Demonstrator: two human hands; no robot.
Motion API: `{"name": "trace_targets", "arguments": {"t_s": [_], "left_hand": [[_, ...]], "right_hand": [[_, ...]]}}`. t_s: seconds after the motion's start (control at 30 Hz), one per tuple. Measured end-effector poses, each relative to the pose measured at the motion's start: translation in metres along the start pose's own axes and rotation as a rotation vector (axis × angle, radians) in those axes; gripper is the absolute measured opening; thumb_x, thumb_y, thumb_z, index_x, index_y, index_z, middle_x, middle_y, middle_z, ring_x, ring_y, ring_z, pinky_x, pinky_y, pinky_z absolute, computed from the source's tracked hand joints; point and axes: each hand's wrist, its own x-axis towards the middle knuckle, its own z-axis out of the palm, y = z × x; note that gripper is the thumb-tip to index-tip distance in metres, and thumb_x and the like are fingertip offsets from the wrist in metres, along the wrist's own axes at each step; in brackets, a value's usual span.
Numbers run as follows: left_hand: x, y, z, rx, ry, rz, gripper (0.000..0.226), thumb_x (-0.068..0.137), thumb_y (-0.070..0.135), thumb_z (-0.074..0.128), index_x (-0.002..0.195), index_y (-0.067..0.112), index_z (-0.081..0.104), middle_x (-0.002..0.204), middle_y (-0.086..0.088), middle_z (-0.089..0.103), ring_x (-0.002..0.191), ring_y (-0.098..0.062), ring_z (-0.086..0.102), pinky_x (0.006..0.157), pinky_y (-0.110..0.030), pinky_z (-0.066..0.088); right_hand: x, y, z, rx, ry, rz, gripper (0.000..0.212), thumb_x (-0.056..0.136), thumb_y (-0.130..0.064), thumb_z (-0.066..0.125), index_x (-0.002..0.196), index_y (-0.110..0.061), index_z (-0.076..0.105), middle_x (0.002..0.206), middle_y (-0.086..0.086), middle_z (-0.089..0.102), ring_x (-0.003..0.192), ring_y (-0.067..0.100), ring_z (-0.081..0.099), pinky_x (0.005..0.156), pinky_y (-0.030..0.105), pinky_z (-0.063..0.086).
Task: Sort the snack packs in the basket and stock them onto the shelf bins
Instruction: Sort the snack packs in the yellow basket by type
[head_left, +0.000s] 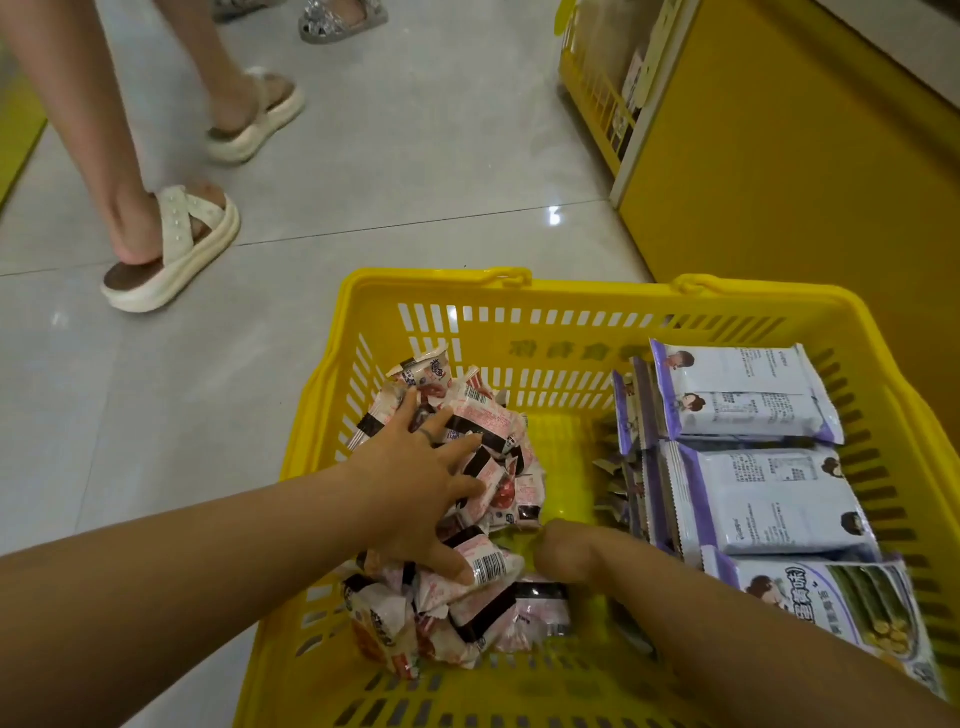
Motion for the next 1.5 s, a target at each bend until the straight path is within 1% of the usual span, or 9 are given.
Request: {"name": "trace_targets", "arguments": {"t_s": [0.13,0.23,0.43,0.63,0.93,1.07,1.2,1.33,1.5], "left_hand": [[0.0,-0.002,0.003,-0.003,0.067,0.021,0.096,0.073,0.09,0.024,0.152,0.038,0.007,0.161,-0.006,-0.013,0.144,-0.042,-0.013,0.102,-0.067,-0.021],[0.002,-0.004,0.003,0.002,0.076,0.01,0.095,0.073,0.089,0.025,0.152,0.038,0.007,0.161,-0.007,-0.013,0.144,-0.042,-0.013,0.103,-0.066,-0.021],[-0.003,-0.003,-0.003,-0.009,0.11,0.024,0.092,0.077,0.086,0.028,0.151,0.035,0.014,0.162,-0.008,-0.005,0.146,-0.04,-0.005,0.107,-0.065,-0.016],[-0.012,-0.006,-0.009,0.064,0.242,-0.02,0.091,0.079,0.084,0.026,0.152,0.029,0.015,0.161,-0.01,0.007,0.147,-0.036,0.001,0.103,-0.061,-0.026],[-0.018,-0.01,-0.004,0.058,0.245,-0.015,0.089,0.08,0.082,0.031,0.152,0.033,0.015,0.16,-0.011,0.012,0.146,-0.037,0.007,0.102,-0.062,-0.026],[-0.019,-0.01,-0.003,0.075,0.283,-0.007,0.088,0.081,0.081,0.03,0.152,0.03,0.018,0.158,-0.011,0.017,0.146,-0.036,0.009,0.102,-0.062,-0.026],[-0.023,-0.01,-0.005,0.053,0.324,0.001,0.084,0.083,0.078,0.032,0.15,0.029,0.025,0.157,-0.011,0.021,0.146,-0.035,0.013,0.102,-0.06,-0.027],[-0.027,-0.01,-0.009,0.013,0.399,0.004,0.07,0.088,0.068,0.037,0.145,0.028,0.036,0.152,-0.009,0.032,0.144,-0.032,0.022,0.106,-0.06,-0.022],[-0.032,-0.014,-0.032,-0.042,0.518,0.004,0.046,0.096,0.05,0.038,0.137,0.028,0.043,0.145,-0.002,0.042,0.136,-0.025,0.036,0.114,-0.056,-0.009]], "right_hand": [[0.005,0.002,0.004,0.268,-0.066,-0.144,0.049,0.091,0.001,0.044,0.138,-0.01,0.033,0.118,0.018,0.056,0.095,0.026,0.057,0.075,0.036,0.052],[0.004,0.004,-0.001,0.324,-0.16,-0.131,0.038,0.091,0.001,0.046,0.125,-0.016,0.047,0.115,0.013,0.058,0.093,0.025,0.057,0.074,0.034,0.049],[0.006,-0.009,-0.027,0.437,0.407,-0.319,0.048,0.098,-0.015,0.047,0.144,-0.017,0.034,0.138,0.006,0.042,0.101,0.016,0.056,0.075,0.023,0.05],[0.005,-0.043,-0.031,0.194,0.178,-0.627,0.058,0.096,-0.004,0.039,0.149,-0.024,0.029,0.16,-0.001,0.012,0.147,0.016,0.009,0.115,0.029,0.019],[-0.006,-0.032,-0.037,0.412,0.236,-0.547,0.058,0.095,0.001,0.043,0.144,-0.029,0.036,0.145,-0.003,0.034,0.112,0.02,0.055,0.084,0.04,0.053],[-0.005,-0.022,-0.034,0.368,0.327,-0.459,0.054,0.092,-0.003,0.056,0.141,-0.019,0.04,0.144,0.003,0.042,0.121,0.021,0.051,0.079,0.023,0.048],[-0.002,-0.016,-0.027,0.35,0.278,-0.417,0.062,0.087,-0.007,0.066,0.14,-0.022,0.039,0.135,0.005,0.049,0.089,0.009,0.057,0.054,0.008,0.046],[-0.008,-0.014,-0.029,0.327,0.322,-0.383,0.067,0.087,-0.013,0.068,0.144,-0.021,0.033,0.143,0.008,0.043,0.121,0.025,0.052,0.077,0.023,0.051],[-0.043,-0.022,-0.059,0.173,0.392,-0.492,0.043,0.091,-0.022,0.063,0.131,-0.022,0.049,0.118,-0.002,0.057,0.094,0.007,0.058,0.067,0.016,0.048]]}}
